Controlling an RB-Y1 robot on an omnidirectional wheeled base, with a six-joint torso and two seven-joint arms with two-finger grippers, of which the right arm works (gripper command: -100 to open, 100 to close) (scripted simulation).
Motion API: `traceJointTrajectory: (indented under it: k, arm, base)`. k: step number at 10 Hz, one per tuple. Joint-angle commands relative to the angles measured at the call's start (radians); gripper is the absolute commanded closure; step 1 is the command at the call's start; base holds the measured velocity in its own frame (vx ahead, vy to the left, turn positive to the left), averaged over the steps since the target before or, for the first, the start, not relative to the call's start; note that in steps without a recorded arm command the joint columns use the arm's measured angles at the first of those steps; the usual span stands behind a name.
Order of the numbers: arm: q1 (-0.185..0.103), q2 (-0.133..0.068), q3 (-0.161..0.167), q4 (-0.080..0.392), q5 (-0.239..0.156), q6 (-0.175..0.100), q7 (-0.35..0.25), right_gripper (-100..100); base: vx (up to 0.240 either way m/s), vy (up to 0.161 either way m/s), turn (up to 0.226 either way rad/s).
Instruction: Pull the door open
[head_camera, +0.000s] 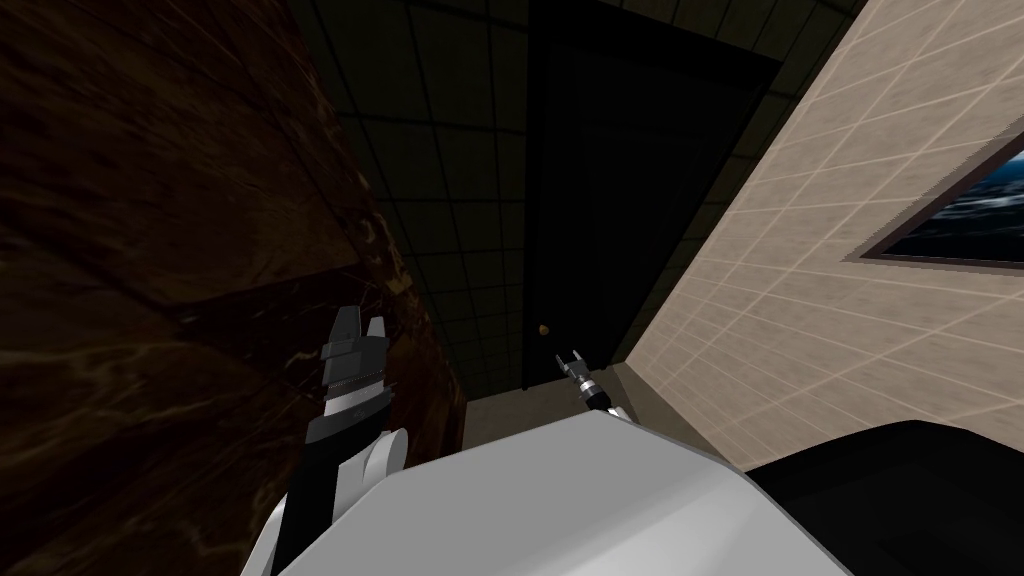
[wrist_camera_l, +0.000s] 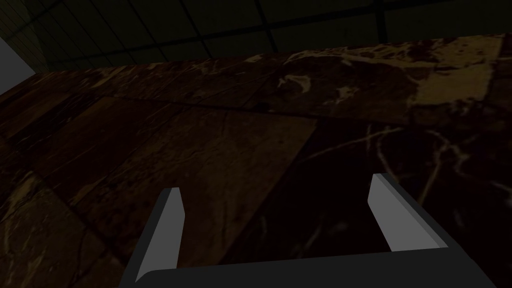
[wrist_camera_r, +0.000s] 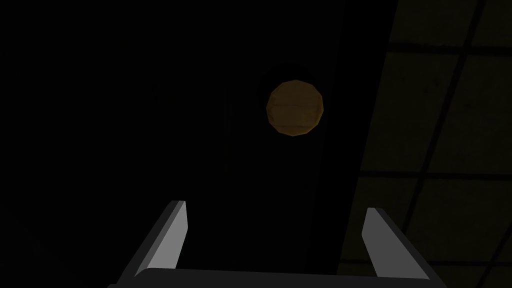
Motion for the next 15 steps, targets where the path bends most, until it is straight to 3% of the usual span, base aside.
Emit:
traceJointTrajectory:
  k: [1, 15]
  arm:
    - [0.003, 0.001, -0.013, 0.005, -0.008, 0.004, 0.015, -100]
    - [0.001, 0.0, -0.017, 0.011, -0.017, 0.009, 0.023, -100]
  base:
    - [0.0, 0.0, 0.0]
    - [0.002, 0.0, 0.0]
